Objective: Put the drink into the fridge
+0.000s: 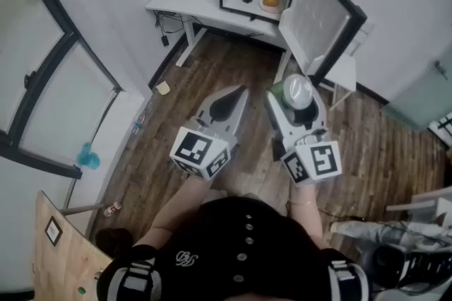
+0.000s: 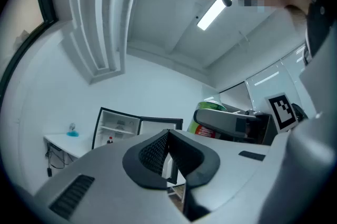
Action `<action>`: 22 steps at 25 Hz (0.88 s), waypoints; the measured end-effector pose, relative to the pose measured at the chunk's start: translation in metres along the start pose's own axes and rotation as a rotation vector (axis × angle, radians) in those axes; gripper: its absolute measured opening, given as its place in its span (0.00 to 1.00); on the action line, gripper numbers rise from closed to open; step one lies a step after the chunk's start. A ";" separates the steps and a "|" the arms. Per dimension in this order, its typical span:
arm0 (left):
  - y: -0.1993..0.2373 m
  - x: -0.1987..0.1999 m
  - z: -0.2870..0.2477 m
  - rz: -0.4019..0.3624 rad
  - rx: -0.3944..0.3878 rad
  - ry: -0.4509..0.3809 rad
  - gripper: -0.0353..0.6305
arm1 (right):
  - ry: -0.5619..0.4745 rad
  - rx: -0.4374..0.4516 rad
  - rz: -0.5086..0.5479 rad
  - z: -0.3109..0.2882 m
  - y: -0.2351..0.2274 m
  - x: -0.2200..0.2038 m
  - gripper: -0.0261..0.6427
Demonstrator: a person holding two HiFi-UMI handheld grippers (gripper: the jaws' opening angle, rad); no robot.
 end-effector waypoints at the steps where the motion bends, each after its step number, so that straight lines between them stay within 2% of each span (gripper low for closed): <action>1: 0.000 -0.002 -0.002 -0.010 0.004 0.005 0.06 | 0.001 0.005 -0.002 -0.001 -0.001 -0.001 0.53; 6: -0.001 -0.002 -0.010 -0.037 -0.005 0.022 0.06 | 0.007 0.007 -0.002 -0.001 -0.002 -0.001 0.53; 22: 0.016 -0.013 -0.012 -0.009 -0.015 0.070 0.06 | 0.040 -0.001 -0.012 -0.021 0.007 -0.014 0.53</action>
Point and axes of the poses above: the fingertips, and each gripper's own axes: z backward along the fingers, y to its left, x out of its top, the point moved 6 cm from there along z, backward along the fingers, and after that the axes turned 9 degrees about y, right-handed, at the moved point
